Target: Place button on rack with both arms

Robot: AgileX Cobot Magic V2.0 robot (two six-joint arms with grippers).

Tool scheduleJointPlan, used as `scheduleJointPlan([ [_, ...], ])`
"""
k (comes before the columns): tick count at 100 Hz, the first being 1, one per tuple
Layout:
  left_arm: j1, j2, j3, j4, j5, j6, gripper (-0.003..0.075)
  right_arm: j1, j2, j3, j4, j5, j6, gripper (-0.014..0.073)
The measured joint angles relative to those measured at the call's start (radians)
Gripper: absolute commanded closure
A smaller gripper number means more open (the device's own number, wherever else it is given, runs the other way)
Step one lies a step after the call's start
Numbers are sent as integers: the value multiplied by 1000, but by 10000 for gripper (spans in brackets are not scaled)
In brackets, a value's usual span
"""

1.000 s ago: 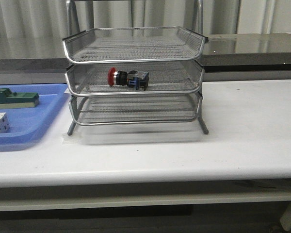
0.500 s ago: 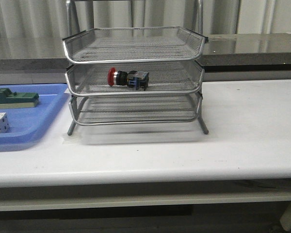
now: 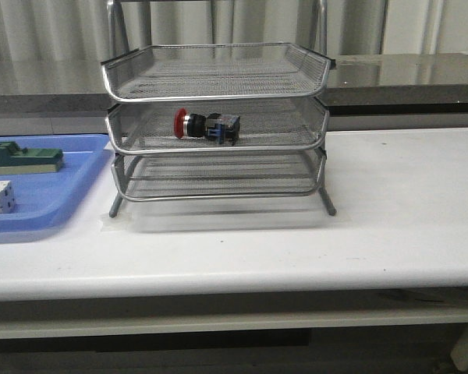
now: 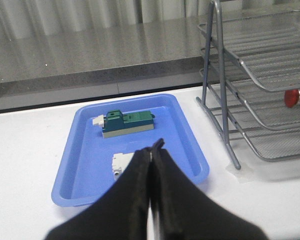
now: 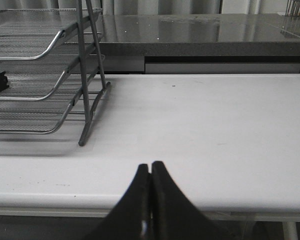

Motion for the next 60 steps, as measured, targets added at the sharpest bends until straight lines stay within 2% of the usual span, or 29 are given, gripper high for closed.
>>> scheduleJointPlan([
  [37, 0, -254, 219, 17, -69, -19, 741, 0, 0, 0, 0, 0, 0, 654],
  [60, 0, -284, 230, 17, -114, -21, 741, 0, 0, 0, 0, 0, 0, 654],
])
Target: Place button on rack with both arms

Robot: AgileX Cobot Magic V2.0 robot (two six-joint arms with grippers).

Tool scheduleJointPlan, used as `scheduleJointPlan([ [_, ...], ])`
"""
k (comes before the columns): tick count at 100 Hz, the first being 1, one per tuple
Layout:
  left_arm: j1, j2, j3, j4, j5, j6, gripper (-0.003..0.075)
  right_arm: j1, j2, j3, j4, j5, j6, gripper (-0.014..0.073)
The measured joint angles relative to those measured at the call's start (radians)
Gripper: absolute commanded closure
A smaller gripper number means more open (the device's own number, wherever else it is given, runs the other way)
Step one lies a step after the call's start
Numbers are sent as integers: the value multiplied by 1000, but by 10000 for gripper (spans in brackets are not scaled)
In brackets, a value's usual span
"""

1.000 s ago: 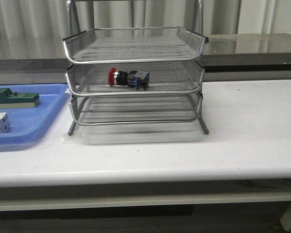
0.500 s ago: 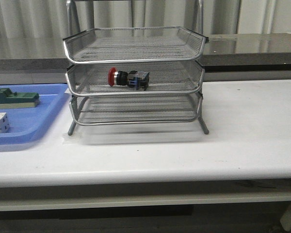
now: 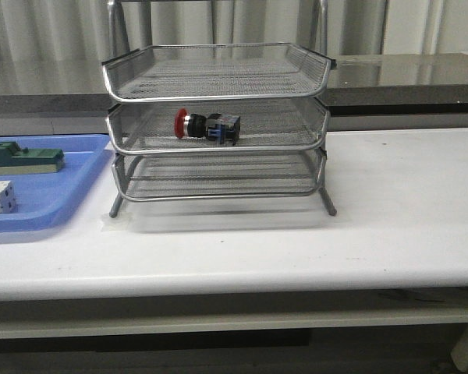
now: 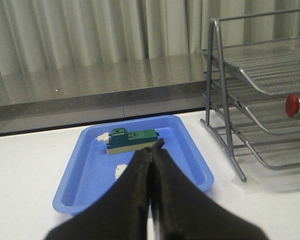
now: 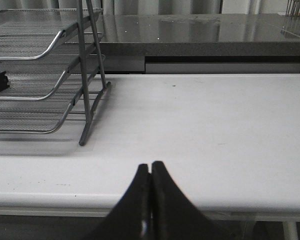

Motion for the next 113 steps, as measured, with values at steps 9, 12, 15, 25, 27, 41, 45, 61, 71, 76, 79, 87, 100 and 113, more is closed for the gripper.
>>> scheduleJointPlan([
  [9, 0, 0, 0, 0, -11, -3, 741, 0, 0, 0, 0, 0, 0, 654],
  [12, 0, 0, 0, 0, -11, -3, 741, 0, 0, 0, 0, 0, 0, 654],
  [15, 0, 0, 0, 0, -11, -4, 741, 0, 0, 0, 0, 0, 0, 654],
  [25, 0, 0, 0, 0, -13, -6, 741, 0, 0, 0, 0, 0, 0, 654],
  [27, 0, 0, 0, 0, -13, -6, 741, 0, 0, 0, 0, 0, 0, 654],
  [41, 0, 0, 0, -3, -13, -8, 741, 0, 0, 0, 0, 0, 0, 654],
  [45, 0, 0, 0, -3, -13, -8, 741, 0, 0, 0, 0, 0, 0, 654],
  [61, 0, 0, 0, -4, -13, -8, 741, 0, 0, 0, 0, 0, 0, 654],
  [71, 0, 0, 0, -6, -13, -8, 741, 0, 0, 0, 0, 0, 0, 654],
  [76, 0, 0, 0, -6, -13, -8, 741, 0, 0, 0, 0, 0, 0, 654],
  [79, 0, 0, 0, -6, -13, -8, 741, 0, 0, 0, 0, 0, 0, 654],
  [87, 0, 0, 0, -6, -13, -8, 741, 0, 0, 0, 0, 0, 0, 654],
  [100, 0, 0, 0, -6, -13, -8, 741, 0, 0, 0, 0, 0, 0, 654],
  [113, 0, 0, 0, -6, -13, -8, 741, 0, 0, 0, 0, 0, 0, 654],
])
